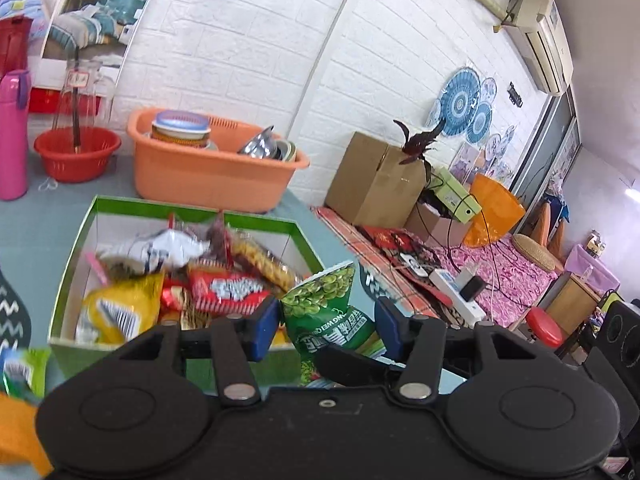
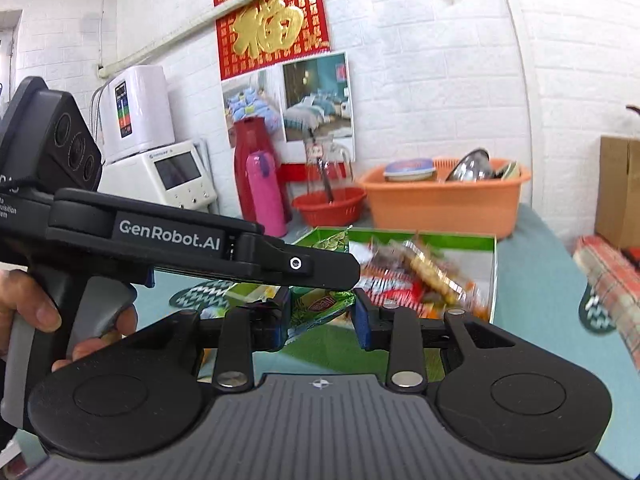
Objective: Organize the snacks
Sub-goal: 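Carry the green pea bag into the green box and release it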
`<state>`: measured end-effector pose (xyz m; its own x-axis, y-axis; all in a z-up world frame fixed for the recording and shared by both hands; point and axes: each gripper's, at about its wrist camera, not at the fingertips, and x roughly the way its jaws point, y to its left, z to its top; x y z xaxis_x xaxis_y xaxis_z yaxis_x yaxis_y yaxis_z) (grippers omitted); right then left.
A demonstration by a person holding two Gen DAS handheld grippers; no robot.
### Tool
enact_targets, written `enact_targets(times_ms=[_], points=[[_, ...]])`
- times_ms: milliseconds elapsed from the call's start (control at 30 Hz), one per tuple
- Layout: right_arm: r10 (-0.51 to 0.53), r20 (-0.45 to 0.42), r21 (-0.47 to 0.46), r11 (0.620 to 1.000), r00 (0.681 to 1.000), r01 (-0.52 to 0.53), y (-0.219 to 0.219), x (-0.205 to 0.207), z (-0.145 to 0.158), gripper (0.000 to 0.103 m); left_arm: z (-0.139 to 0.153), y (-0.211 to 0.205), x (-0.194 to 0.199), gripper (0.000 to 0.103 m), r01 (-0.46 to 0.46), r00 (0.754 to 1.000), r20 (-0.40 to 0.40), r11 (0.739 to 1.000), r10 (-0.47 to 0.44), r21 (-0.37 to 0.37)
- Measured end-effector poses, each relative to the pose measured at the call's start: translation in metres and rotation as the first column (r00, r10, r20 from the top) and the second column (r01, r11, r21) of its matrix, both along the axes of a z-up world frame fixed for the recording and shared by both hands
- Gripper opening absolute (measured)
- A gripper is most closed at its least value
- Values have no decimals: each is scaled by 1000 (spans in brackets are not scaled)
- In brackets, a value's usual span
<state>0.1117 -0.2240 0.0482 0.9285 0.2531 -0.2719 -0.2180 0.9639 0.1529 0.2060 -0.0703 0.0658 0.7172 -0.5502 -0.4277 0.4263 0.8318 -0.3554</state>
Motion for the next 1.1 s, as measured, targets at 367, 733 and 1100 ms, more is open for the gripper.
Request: enact_targets(times_ms=[367, 733, 1100], points=[[-5, -5, 5, 1000, 1000, 5, -9, 69, 7, 56, -5, 10, 65, 80, -77, 997, 1, 997, 77, 13], [-63, -99, -56, 997, 993, 57, -10, 101, -34, 103, -42, 18, 80, 103, -123, 991, -45, 986, 128, 113], [-81, -86, -49, 996, 993, 77, -17, 46, -10, 103, -16, 2, 23, 103, -125, 991, -27, 982, 130, 142]])
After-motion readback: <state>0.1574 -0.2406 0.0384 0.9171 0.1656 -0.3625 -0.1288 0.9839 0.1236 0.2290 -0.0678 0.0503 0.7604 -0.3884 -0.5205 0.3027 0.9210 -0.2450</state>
